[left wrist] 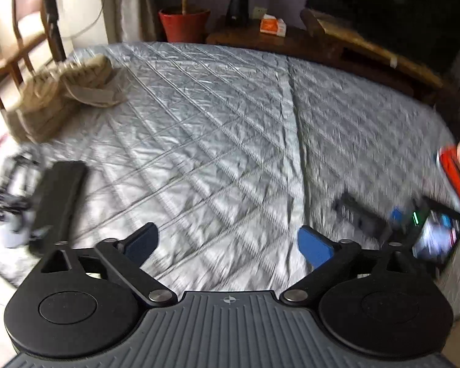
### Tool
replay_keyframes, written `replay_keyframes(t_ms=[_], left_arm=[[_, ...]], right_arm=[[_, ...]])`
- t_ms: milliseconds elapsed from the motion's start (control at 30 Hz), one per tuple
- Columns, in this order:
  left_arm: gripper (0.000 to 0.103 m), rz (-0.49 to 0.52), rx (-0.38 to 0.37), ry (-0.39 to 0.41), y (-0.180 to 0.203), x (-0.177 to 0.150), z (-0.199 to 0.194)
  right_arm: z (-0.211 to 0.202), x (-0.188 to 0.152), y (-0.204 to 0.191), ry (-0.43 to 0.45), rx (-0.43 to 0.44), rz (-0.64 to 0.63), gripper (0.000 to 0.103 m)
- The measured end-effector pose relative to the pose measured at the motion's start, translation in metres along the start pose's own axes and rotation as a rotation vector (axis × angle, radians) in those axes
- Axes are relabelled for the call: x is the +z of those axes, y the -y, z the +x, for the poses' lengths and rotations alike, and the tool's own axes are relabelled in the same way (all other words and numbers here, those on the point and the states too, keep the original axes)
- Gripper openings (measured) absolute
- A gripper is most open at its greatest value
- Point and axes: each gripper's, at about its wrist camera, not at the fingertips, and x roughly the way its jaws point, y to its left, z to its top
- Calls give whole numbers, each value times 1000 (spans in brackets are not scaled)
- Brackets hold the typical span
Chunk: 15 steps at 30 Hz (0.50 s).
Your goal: Fold clothes
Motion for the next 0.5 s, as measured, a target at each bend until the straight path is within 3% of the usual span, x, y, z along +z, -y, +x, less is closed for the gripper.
replay_keyframes(t_ms=[200,500], left_arm=[[103,45,22,26,9,-19,-55],[103,109,32,89,20,-31,-116]], right_arm=[[1,2,2,0,0,0,103],[1,2,2,0,0,0,103]])
